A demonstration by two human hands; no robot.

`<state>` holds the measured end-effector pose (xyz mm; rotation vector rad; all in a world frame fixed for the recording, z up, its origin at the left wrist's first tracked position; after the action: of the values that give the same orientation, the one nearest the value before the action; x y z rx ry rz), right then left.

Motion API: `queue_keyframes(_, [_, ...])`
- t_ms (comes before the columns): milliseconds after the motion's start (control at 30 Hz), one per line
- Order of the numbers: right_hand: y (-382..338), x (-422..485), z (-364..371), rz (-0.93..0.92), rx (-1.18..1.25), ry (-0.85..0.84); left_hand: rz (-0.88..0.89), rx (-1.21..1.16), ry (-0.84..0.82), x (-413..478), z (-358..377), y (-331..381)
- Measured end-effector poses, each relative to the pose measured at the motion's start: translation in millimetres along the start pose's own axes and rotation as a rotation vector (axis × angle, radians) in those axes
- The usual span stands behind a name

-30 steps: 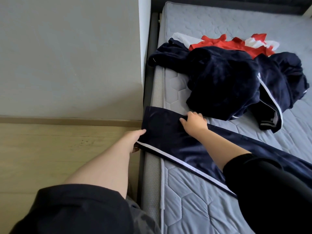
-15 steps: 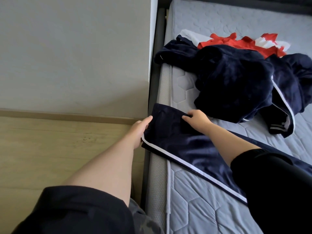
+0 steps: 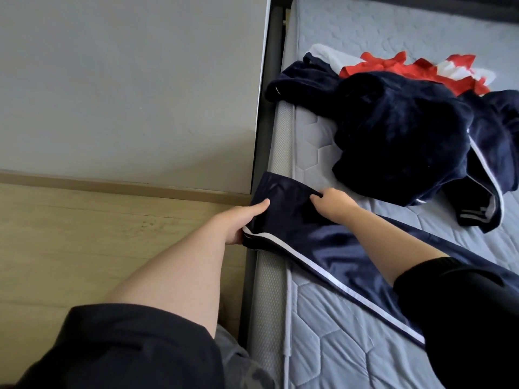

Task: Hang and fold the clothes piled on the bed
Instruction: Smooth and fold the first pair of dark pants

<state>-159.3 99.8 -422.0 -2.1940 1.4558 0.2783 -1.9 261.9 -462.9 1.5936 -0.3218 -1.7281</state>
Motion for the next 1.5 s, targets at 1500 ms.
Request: queue_keyframes(1500, [224,-132,-46,0.314,0.014,0.639,0.527,1.637,0.202,12,256,-21])
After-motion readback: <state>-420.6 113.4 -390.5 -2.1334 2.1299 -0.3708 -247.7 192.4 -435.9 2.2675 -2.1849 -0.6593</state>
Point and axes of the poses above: each hand's wrist, its own x-axis towards the middle knuckle, its own z-axis out of the palm, y = z × x, the point moved 7 cm from there along x, towards the middle knuckle, and after that the axes turned 3 degrees about -y, right-handed, at the moved point
